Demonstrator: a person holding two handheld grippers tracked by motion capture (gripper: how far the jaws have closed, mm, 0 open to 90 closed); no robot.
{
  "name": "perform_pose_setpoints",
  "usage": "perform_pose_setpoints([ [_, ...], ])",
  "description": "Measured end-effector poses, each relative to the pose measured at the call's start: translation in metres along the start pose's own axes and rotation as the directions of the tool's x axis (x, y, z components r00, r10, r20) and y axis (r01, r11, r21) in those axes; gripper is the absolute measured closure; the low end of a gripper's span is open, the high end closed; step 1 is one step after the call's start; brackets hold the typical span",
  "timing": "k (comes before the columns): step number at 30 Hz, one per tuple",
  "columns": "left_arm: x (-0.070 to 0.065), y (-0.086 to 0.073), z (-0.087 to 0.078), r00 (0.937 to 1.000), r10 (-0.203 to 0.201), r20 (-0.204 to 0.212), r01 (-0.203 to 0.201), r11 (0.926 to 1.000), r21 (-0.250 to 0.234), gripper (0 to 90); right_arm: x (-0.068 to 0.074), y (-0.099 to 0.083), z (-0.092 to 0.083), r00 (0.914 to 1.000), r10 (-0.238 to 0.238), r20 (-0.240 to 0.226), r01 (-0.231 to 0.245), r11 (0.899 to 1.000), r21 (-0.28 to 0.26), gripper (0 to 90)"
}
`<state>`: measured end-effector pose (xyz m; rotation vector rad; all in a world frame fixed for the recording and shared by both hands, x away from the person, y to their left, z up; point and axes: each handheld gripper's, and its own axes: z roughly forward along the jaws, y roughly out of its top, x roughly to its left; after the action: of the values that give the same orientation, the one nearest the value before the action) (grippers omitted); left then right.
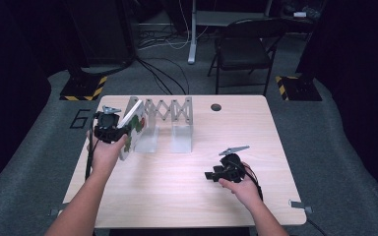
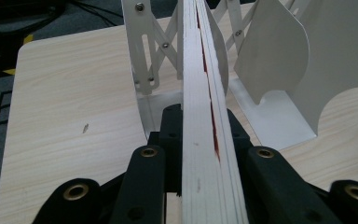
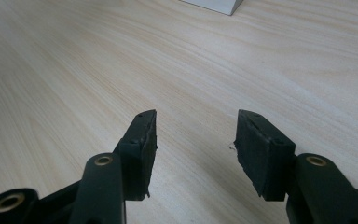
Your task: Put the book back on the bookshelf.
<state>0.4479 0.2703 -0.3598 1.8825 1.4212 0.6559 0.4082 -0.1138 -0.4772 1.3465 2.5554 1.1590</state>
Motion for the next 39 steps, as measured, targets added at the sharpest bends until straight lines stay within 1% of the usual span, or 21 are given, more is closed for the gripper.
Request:
perform_pose_setpoints([
  [3,-0.002,0.001,0.003,0.9999,-0.009,-0.005,0.009,0.9999,-0.004,75.8,0.000,0.000,0.000,1.0000,0.000,0.000,0.000,1.000,-0.001,48.2],
  [7,-0.005,0.001,0.006,0.9997,-0.015,-0.019,0.015,0.9997,-0.022,75.8,0.000,0.000,0.000,1.0000,-0.002,-0.001,0.002,1.000,-0.001,48.2],
  [14,-0.009,0.000,0.012,0.9988,-0.027,-0.040,0.026,0.9995,-0.015,75.8,-0.001,0.000,0.000,1.0000,-0.003,0.000,0.003,1.000,0.000,48.2],
  [16,-0.011,-0.001,0.014,0.9988,-0.024,-0.044,0.023,0.9996,-0.016,75.8,-0.001,0.000,0.000,1.0000,-0.002,-0.001,0.002,1.000,-0.001,48.1],
  [21,-0.014,0.000,0.019,0.9979,-0.034,-0.056,0.033,0.9992,-0.024,75.9,-0.001,0.000,0.000,1.0000,-0.004,0.000,0.004,1.000,0.000,48.1],
  [24,-0.014,0.000,0.020,0.9972,-0.042,-0.062,0.040,0.9988,-0.027,75.9,-0.001,0.000,0.000,1.0000,-0.005,0.000,0.005,1.000,-0.001,48.1],
  [25,-0.013,-0.001,0.022,0.9968,-0.050,-0.062,0.048,0.9983,-0.033,75.8,-0.001,0.000,0.000,1.0000,-0.004,-0.001,0.004,1.000,0.000,48.1],
  [27,-0.012,-0.002,0.024,0.9958,-0.066,-0.063,0.064,0.9974,-0.032,75.8,-0.001,0.000,0.000,1.0000,-0.005,-0.002,0.005,1.000,0.002,48.1],
  [31,-0.010,-0.004,0.030,0.9942,-0.077,-0.075,0.075,0.9967,-0.030,75.8,-0.001,0.000,0.000,1.0000,-0.004,-0.002,0.004,1.000,0.002,48.1],
  [34,-0.009,-0.007,0.034,0.9921,-0.093,-0.084,0.091,0.9955,-0.027,75.8,-0.001,0.000,0.001,1.0000,-0.005,-0.002,0.005,1.000,0.002,48.1],
  [36,-0.009,-0.008,0.037,0.9914,-0.096,-0.089,0.094,0.9953,-0.022,75.8,-0.001,0.000,0.001,1.0000,-0.005,-0.003,0.005,1.000,0.003,48.1],
  [39,-0.010,-0.008,0.040,0.9914,-0.087,-0.097,0.086,0.9961,-0.019,75.8,0.000,-0.001,0.002,1.0000,-0.001,-0.003,0.001,1.000,0.013,48.0],
])
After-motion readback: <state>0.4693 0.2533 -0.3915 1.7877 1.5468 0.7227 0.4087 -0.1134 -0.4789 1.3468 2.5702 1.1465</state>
